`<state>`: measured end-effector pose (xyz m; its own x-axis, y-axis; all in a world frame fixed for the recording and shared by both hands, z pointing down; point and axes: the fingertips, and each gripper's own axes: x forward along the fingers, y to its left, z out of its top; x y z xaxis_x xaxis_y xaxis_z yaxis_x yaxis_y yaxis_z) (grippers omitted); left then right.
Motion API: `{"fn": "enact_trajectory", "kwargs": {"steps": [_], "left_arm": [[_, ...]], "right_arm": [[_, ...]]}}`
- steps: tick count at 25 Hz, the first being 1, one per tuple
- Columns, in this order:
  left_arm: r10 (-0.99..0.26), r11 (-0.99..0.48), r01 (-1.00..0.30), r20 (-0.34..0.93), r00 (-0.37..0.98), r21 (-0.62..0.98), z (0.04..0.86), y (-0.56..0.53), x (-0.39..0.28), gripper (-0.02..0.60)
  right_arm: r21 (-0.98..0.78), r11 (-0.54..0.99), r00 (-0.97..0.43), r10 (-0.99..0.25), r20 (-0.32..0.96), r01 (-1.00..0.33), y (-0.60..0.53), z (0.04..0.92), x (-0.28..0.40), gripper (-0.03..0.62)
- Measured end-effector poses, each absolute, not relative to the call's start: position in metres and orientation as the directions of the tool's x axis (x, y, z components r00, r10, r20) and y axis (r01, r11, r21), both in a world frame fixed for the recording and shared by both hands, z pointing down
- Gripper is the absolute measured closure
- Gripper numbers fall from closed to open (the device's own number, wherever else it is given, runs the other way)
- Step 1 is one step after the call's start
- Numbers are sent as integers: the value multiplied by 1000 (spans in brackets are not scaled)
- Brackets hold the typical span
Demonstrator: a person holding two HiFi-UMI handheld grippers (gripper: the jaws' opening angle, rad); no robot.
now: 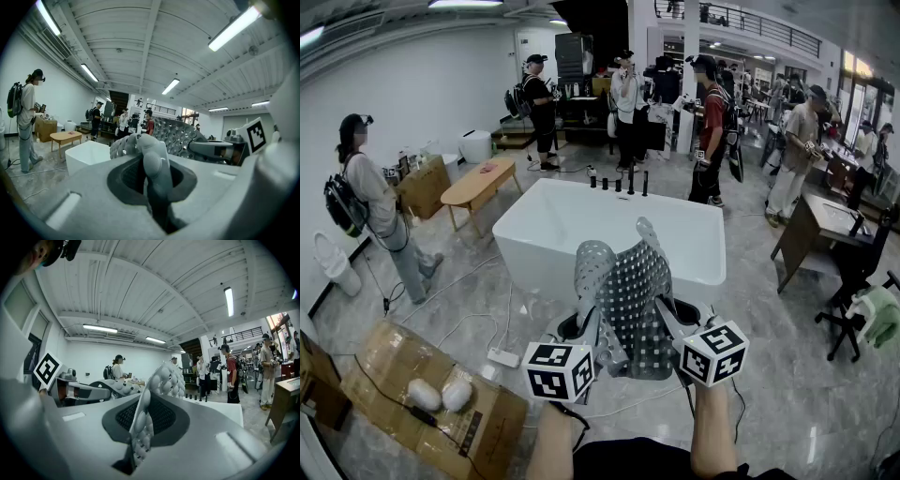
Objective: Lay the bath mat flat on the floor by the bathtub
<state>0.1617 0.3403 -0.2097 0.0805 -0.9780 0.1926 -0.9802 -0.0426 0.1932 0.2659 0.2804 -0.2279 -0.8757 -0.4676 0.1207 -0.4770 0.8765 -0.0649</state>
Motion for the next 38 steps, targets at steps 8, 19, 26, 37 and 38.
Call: {"fn": "enact_trajectory", "kwargs": {"steps": [8,19,26,37,38], "left_arm": [[-973,-64,-977,205,107,205,-204,333,188,552],[-969,-64,-980,225,106,187,-204,315,218,551],[-969,-56,-983,228,96,175,-205,311,229,551],[-971,21,-987,237,18,162,-209,322,208,551],[-972,28,-987,235,10,160,-210,322,204,551]], "right_arm": [[-72,856,-857,-503,112,-512,271,-215,292,572],[-118,844,-852,-513,107,-523,251,-203,324,572],[-135,848,-858,-506,83,-513,243,-207,337,572],[-157,881,-895,-443,62,-447,242,-210,318,572],[-156,885,-898,-436,60,-440,243,-210,315,572]]}}
